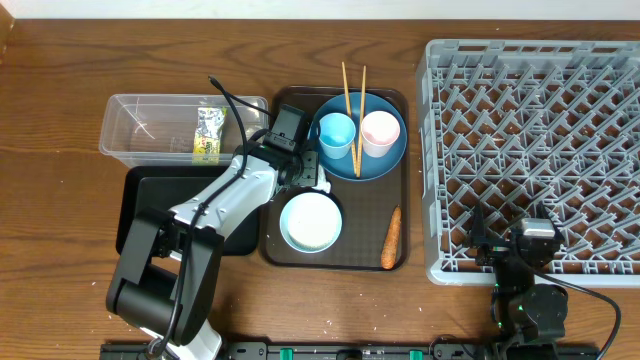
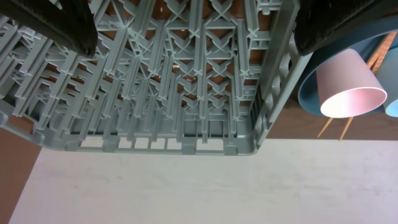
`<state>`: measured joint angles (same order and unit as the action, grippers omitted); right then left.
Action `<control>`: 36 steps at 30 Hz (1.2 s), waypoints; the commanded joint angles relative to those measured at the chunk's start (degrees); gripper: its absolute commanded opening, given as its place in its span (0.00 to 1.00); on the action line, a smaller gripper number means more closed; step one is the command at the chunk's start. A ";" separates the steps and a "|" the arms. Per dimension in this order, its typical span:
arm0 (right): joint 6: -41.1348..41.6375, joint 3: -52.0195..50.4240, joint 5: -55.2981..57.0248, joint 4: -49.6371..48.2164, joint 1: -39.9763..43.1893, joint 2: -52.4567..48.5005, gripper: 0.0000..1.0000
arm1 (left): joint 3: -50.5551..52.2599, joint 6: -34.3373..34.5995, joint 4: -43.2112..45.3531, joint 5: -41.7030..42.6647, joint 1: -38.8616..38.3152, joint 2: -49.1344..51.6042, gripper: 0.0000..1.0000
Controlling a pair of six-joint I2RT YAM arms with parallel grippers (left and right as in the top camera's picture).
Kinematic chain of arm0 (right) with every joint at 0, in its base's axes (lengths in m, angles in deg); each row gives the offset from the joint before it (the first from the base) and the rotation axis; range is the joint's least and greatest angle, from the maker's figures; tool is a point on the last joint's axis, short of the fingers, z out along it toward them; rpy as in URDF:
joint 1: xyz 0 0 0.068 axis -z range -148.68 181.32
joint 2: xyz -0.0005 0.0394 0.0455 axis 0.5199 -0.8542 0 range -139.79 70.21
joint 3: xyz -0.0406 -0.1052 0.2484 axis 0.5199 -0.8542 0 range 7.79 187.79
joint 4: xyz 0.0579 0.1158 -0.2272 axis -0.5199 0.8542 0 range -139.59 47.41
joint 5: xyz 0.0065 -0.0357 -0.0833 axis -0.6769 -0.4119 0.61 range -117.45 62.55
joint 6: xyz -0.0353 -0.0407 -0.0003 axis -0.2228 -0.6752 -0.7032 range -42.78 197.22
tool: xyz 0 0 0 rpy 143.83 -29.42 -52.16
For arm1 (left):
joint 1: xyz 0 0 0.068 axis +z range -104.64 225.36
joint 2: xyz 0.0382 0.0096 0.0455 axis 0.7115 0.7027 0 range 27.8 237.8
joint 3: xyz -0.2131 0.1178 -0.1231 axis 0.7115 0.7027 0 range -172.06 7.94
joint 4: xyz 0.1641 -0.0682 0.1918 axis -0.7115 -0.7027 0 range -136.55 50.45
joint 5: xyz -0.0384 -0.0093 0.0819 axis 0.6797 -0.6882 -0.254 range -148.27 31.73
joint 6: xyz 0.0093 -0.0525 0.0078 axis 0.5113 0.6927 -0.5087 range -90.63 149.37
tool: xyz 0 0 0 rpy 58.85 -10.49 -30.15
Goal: Sort waste into correct bins and load items into the dishwasher rack
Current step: 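Lower the left gripper and pinch the white tissue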
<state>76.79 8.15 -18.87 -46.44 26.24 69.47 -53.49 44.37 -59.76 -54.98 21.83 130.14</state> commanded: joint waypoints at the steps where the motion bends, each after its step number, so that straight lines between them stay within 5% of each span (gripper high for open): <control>1: 0.37 -0.04 0.17 0.22 0.61 0.07 0.99 | 0.57 -0.11 -0.17 0.15 -0.09 0.66 0.56; 19: 0.37 -0.04 0.20 0.22 0.61 0.07 0.99 | 0.96 3.13 -0.42 0.20 -0.09 0.66 0.54; 36: 0.37 -0.04 0.20 0.22 0.61 0.07 0.99 | 0.94 3.10 -0.24 0.20 -0.07 0.63 0.06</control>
<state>76.79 8.15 -18.87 -46.41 26.24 69.47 -53.36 47.61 -59.98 -54.76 21.83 130.14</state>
